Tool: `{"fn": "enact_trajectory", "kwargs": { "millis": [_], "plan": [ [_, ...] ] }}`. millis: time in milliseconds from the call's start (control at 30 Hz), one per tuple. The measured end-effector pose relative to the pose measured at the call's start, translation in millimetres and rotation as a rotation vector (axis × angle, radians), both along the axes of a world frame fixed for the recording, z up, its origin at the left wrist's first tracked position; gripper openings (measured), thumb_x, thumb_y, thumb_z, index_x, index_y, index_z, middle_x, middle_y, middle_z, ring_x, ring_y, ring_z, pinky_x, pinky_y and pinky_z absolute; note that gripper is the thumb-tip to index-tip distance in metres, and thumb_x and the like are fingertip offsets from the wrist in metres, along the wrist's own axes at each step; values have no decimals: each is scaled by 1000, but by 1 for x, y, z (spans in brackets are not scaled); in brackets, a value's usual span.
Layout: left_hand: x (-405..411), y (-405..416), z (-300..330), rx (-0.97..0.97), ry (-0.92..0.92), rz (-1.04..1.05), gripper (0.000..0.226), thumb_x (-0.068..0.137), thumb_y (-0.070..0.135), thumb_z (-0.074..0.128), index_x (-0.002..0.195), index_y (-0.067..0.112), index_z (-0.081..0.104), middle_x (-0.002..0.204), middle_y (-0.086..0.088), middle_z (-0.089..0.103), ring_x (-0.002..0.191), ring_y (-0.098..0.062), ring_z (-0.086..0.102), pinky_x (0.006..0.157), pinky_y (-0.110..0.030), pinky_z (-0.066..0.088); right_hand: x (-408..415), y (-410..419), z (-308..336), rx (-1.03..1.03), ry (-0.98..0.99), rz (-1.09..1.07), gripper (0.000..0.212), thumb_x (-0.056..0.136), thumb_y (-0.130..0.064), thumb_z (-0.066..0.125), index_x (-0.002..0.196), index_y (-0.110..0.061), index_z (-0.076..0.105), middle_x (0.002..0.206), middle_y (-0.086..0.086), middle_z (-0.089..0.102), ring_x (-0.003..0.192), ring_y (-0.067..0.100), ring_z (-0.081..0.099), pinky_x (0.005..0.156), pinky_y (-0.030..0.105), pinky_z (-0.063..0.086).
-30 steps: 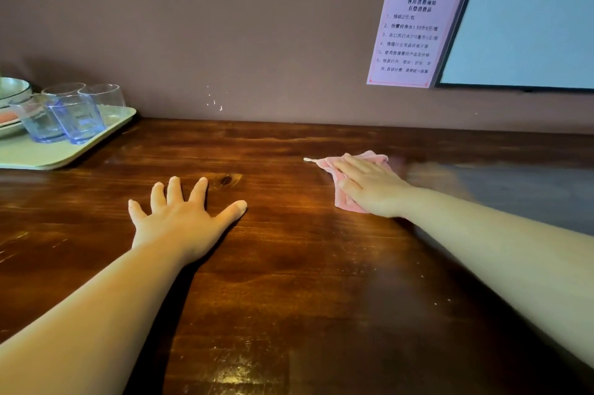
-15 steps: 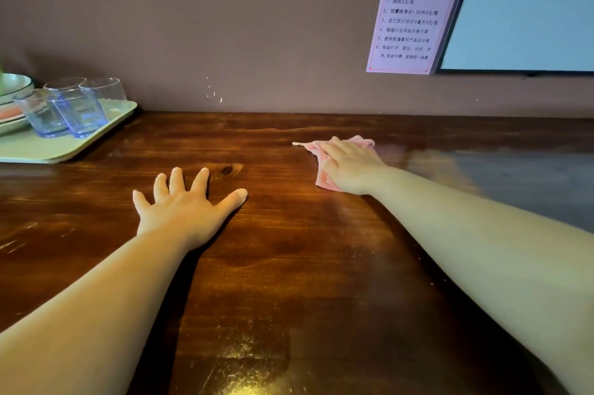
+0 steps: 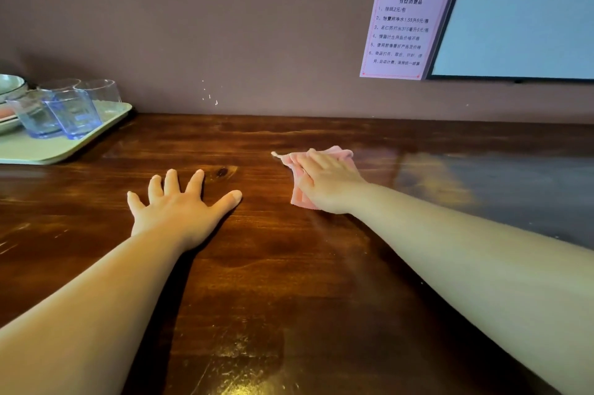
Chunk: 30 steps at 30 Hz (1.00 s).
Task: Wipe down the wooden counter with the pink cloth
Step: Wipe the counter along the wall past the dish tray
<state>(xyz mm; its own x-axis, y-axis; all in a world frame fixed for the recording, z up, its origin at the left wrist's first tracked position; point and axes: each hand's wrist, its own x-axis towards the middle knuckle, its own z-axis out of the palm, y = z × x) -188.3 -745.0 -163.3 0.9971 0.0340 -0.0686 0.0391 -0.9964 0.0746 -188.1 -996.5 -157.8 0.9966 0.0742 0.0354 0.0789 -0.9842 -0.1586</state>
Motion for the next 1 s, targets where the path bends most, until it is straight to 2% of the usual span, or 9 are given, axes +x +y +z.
{"fn": "enact_trajectory", "kwargs": {
  "millis": [100, 233, 300, 467, 567, 633, 800, 933, 1000],
  "plan": [
    [1, 0, -1, 1, 1, 8, 112, 56, 99, 0, 152, 42, 4, 162, -4, 1, 148, -30, -3, 115, -61, 2, -18, -3, -9, 74, -10, 158, 52, 107, -37, 12, 158, -34, 21, 163, -6, 26, 152, 19, 18, 122, 52, 14],
    [1, -2, 1, 6, 3, 3, 113, 56, 99, 0, 152, 41, 4, 162, -5, 1, 148, -31, -3, 115, -61, 2, 0, 5, 2, -2, -22, 39, 50, 109, -38, 12, 157, -34, 26, 156, -5, 36, 146, 21, 29, 118, 48, 21],
    [1, -1, 0, 8, -6, 6, 113, 55, 99, 0, 152, 42, 4, 162, -5, 1, 148, -30, -3, 115, -60, 2, -2, 13, 3, -42, -11, 8, 50, 108, -36, 13, 156, -31, 27, 155, -3, 37, 145, 23, 30, 118, 49, 20],
    [4, 1, -4, 19, -18, 14, 116, 52, 101, -3, 152, 43, 4, 162, -5, 2, 148, -31, -2, 114, -61, 2, -36, 12, -4, 82, 16, 178, 52, 106, -39, 14, 157, -30, 22, 162, -4, 26, 151, 18, 17, 123, 47, 12],
    [4, 0, -3, 16, -8, 14, 116, 52, 101, -3, 152, 42, 4, 163, -4, 1, 148, -31, -3, 114, -61, 2, -19, 20, 8, 3, 8, 37, 52, 108, -40, 9, 156, -33, 26, 158, -4, 33, 148, 22, 26, 120, 51, 17],
    [4, 0, -3, 9, -17, 19, 116, 52, 101, -3, 152, 43, 4, 163, -4, 1, 148, -30, -3, 114, -60, 1, -14, 26, 11, -46, 22, -35, 53, 108, -39, 7, 158, -32, 22, 161, -3, 28, 150, 23, 22, 120, 53, 13],
    [6, 1, -7, 7, -31, 13, 117, 51, 102, -4, 151, 43, 4, 163, -3, 2, 148, -29, -2, 114, -60, 2, -50, 12, -4, 68, 21, 119, 54, 107, -37, 11, 160, -30, 15, 167, -4, 15, 154, 18, 8, 124, 48, 4],
    [4, 0, -4, 2, -5, 11, 116, 52, 101, -2, 152, 42, 4, 163, -3, 1, 148, -30, -3, 114, -60, 2, -24, 9, 4, 13, 6, -13, 51, 108, -34, 11, 158, -33, 23, 162, -4, 29, 149, 22, 23, 120, 52, 15],
    [4, 0, -2, -6, -13, 11, 115, 53, 101, -1, 152, 42, 4, 163, -4, 1, 148, -30, -3, 115, -60, 2, -14, 14, 8, -25, 4, -73, 52, 108, -36, 9, 158, -32, 23, 161, -3, 30, 147, 23, 26, 118, 52, 16]
  ]
}}
